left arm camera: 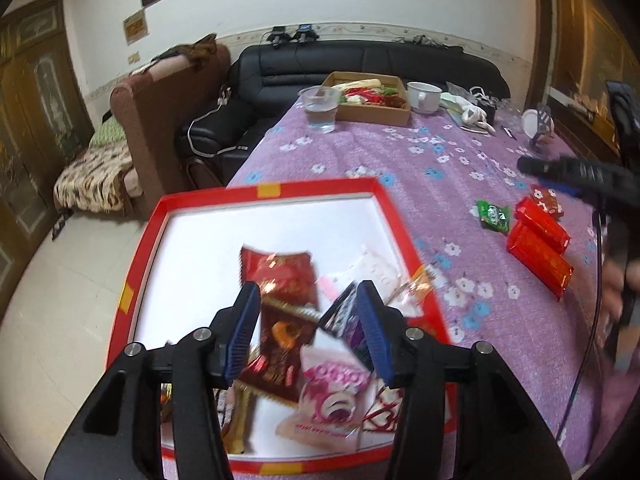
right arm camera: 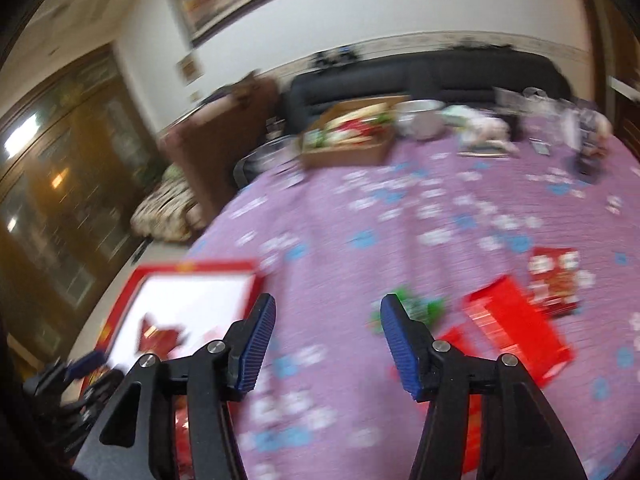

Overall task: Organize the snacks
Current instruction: 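Grasp the green packet with the left tool while the right tool grasps the red-white flowered packet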

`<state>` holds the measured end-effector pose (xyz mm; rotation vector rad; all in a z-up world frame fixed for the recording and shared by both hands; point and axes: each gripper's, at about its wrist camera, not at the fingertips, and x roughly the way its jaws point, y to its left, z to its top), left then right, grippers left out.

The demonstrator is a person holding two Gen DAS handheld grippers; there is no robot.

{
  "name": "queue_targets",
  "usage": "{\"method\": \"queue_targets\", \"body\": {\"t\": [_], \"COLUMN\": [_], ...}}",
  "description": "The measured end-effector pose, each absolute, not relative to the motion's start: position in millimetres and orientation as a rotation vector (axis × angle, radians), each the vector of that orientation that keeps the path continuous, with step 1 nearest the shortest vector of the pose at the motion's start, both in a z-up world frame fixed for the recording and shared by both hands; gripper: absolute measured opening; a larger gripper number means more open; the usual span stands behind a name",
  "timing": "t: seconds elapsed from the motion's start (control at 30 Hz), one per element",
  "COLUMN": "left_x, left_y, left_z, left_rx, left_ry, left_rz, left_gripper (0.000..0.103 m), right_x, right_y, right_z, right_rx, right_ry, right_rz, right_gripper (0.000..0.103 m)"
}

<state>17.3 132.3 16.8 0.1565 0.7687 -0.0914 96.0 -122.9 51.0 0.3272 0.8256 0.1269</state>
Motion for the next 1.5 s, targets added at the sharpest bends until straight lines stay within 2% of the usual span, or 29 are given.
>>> {"method": "queue_targets", "body": {"t": [0.1, 0.23, 0.3, 0.37, 0.53, 0.7, 1.03, 1.17, 1.27, 1.5], "left_x": [20, 23, 26, 32, 67, 106, 132, 130, 129, 131], "left_y": [116, 80, 61, 43, -2, -40, -59, -57, -64, -78], "left_z": [24, 39, 47, 51, 51, 29, -13, -17, -21, -37], "left_rx": [0.205, 0.301, 0.364, 0.428, 0.538, 0.533, 0.398, 0.39, 0.392, 0.385], "left_ry": [0.753, 0.705, 0.66, 0.615, 0.561, 0.693, 0.877, 0.889, 0.892, 0.939], "left_rz": [-0.1, -0.13, -0.15, -0.149, -0.22, -0.308, -0.352, -0.379, -0.41, -0.432], "left_gripper": [0.056, 0.059, 0.072, 0.079, 0.079, 0.079, 0.079, 0.079, 0.079, 0.079], "right_x": [115, 130, 123, 118, 109, 109, 135, 142, 145, 145], "right_y": [-172, -237, -266, -290, -333, -331, -288, -274, -261, -254], "right_z": [51, 44, 33, 17, 5, 10, -19, -29, -34, -33], "right_rx": [0.402, 0.521, 0.591, 0.649, 0.674, 0.654, 0.538, 0.479, 0.399, 0.306], "right_ry": [0.836, 0.82, 0.797, 0.793, 0.784, 0.782, 0.98, 1.035, 1.049, 1.048], "right_rz": [0.002, -0.144, -0.165, -0.166, -0.151, -0.107, -0.098, -0.104, -0.143, -0.175], "right_gripper": [0.057, 0.057, 0.059, 0.06, 0.059, 0.059, 0.057, 0.051, 0.037, 0.033]}}
